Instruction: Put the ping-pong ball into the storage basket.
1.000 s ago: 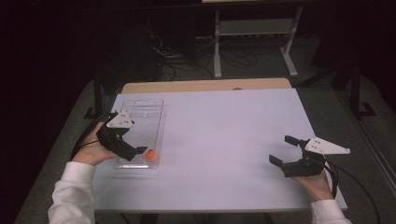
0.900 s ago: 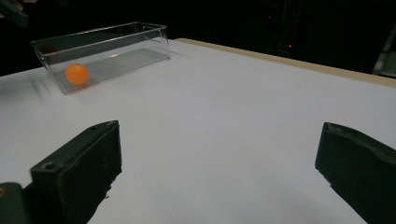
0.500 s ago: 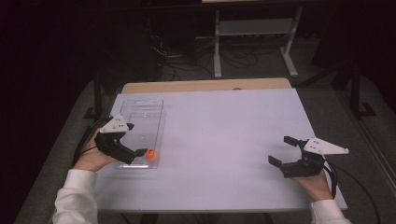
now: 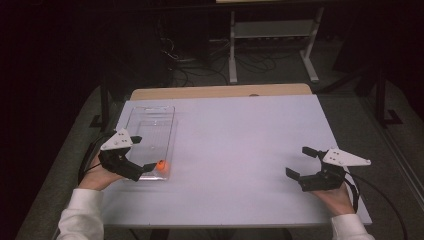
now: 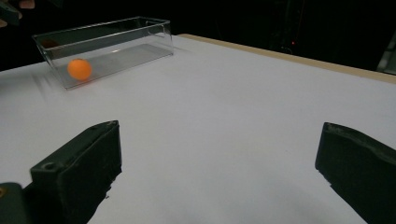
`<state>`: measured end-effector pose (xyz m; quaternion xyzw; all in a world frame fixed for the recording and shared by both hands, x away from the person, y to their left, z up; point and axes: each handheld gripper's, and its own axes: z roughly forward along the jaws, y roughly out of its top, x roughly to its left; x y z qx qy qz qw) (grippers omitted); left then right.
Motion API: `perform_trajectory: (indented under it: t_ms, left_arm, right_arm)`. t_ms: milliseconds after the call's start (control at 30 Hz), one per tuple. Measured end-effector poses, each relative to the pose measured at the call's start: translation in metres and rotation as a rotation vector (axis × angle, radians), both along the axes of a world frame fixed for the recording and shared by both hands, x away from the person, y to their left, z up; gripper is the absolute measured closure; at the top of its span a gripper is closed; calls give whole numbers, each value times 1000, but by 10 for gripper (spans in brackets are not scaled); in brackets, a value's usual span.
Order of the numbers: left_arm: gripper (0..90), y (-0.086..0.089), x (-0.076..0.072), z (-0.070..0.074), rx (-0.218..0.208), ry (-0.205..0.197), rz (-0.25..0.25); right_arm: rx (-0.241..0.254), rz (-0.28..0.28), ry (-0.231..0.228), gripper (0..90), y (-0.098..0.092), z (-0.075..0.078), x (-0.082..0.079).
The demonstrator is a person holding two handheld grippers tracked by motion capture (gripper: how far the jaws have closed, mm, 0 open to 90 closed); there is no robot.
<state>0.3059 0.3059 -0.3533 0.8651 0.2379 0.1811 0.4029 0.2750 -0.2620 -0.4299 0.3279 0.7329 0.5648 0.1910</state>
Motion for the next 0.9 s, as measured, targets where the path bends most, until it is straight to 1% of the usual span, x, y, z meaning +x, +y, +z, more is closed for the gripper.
perform_trajectory:
  t_ms: [33, 200, 267, 300, 367, 467, 600, 700, 767, 900]
  left_arm:
    - [0, 1, -1, -2, -15, -1, 4]
    - [0, 5, -5, -7, -46, -10, 21]
    - [0, 7, -8, -8, -80, -23, 26]
    - [0, 7, -8, -8, -86, -29, 29]
    - [0, 8, -9, -7, -84, -40, 39]
    - [0, 10, -12, -8, -128, -50, 40]
    - [0, 11, -13, -13, -136, -55, 48]
    - [0, 14, -15, -16, -156, -70, 66]
    - [0, 16, -15, -18, -169, -73, 71]
    - [0, 16, -15, -22, -151, -76, 87]
  right_arm:
    - [-2, -1, 1, 0, 0, 0, 0]
    - [-6, 3, -1, 0, 1, -1, 0]
    - [-9, 3, -1, 0, 1, -1, 0]
    - [-13, 3, -2, 0, 1, -1, 0]
    - [-17, 4, -3, 0, 1, -1, 0]
    - [-16, 5, -3, 0, 2, -1, 0]
    - [-15, 7, -1, 0, 2, -1, 0]
    - [-14, 6, 2, 0, 2, -1, 0]
    - [-14, 6, 3, 0, 2, -2, 0]
    - [-16, 6, 6, 0, 3, -2, 0]
